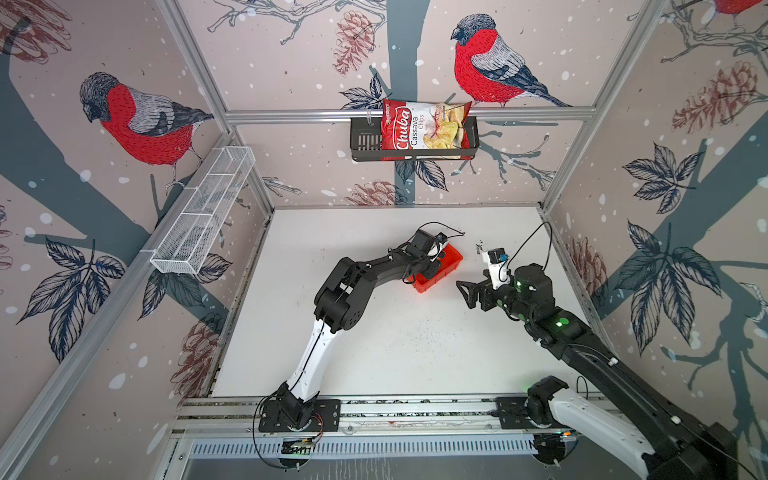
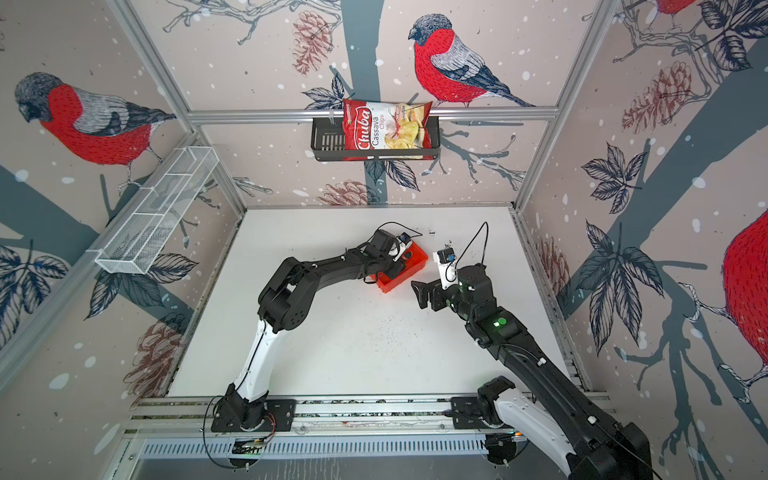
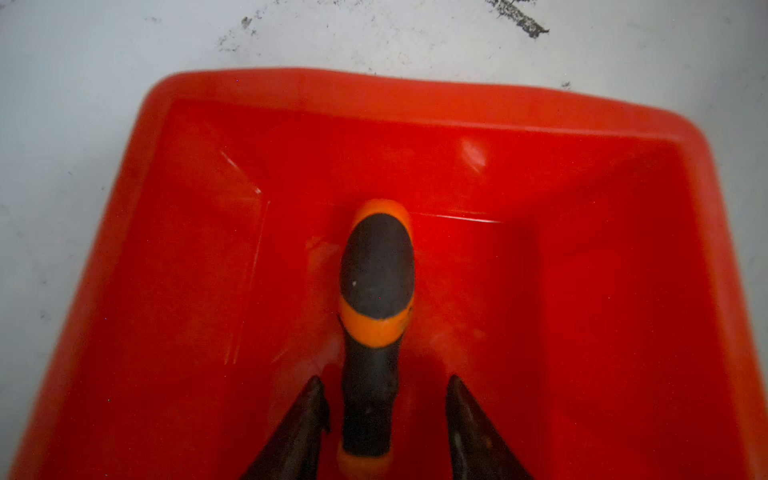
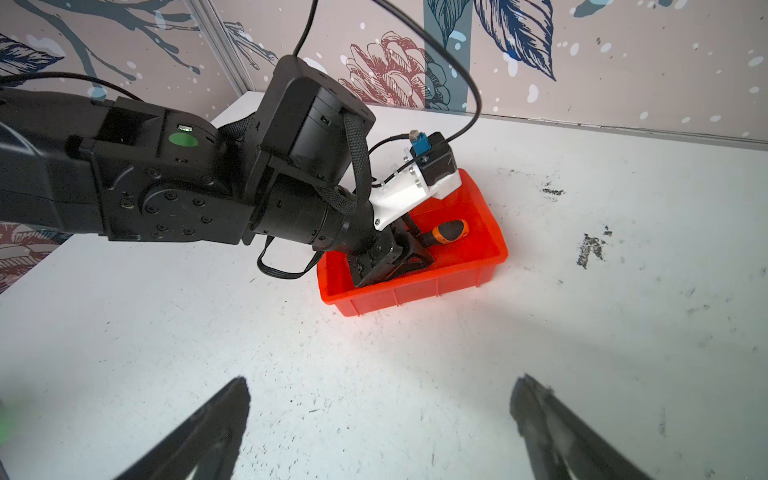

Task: Put the screwdriver in the bin
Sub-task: 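Lower the screwdriver into the red bin and open the left gripper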

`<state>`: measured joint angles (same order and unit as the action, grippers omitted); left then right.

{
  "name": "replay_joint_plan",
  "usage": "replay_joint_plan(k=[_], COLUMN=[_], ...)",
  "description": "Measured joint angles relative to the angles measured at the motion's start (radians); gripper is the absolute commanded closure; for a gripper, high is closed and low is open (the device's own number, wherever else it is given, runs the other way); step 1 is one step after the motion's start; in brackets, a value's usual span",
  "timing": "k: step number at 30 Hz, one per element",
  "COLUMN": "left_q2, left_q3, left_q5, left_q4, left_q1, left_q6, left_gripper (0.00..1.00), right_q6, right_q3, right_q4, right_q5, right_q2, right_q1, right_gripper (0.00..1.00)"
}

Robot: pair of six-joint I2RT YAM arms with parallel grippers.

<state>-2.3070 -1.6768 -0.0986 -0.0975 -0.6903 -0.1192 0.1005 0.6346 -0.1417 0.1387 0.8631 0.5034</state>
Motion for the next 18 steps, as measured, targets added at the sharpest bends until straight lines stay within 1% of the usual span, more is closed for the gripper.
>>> replay_joint_plan(k=[4,7,12,15,18], left_q2=[0.041,0.090,0.178,0.241,0.307], left_q3=[0.028,0.067,0.135,0.185,0.232], left_q5=[0.000,0.001,0.022,0.023,0.023], left_q4=[-0.001,0.014,0.052,0.079,0.101], left_q1=[-0.004,-0.006,-0.007,-0.007,-0.010], left_q6=[-0.002,-0.009,-0.009,-0.007,0.001], left_gripper=[0.38,0.29,0.20,0.11,0.07], right_q6=[0.000,0.000,0.002,0.005,0.010], right_q3=[0.001,0.003,0.004,0.003,0.002], right_q4=[-0.001,-0.001,0.000,0.008,0.020], right_q5=[0.000,-0.005,-0.012,-0.029,-0.047], right_q2=[0.000,0.000,-0.004,-0.009,-0.018], right_q1=[0.000,0.000,0.000,0.000,-0.002], right_gripper=[0.01,0.00,0.00,0.01,0.01])
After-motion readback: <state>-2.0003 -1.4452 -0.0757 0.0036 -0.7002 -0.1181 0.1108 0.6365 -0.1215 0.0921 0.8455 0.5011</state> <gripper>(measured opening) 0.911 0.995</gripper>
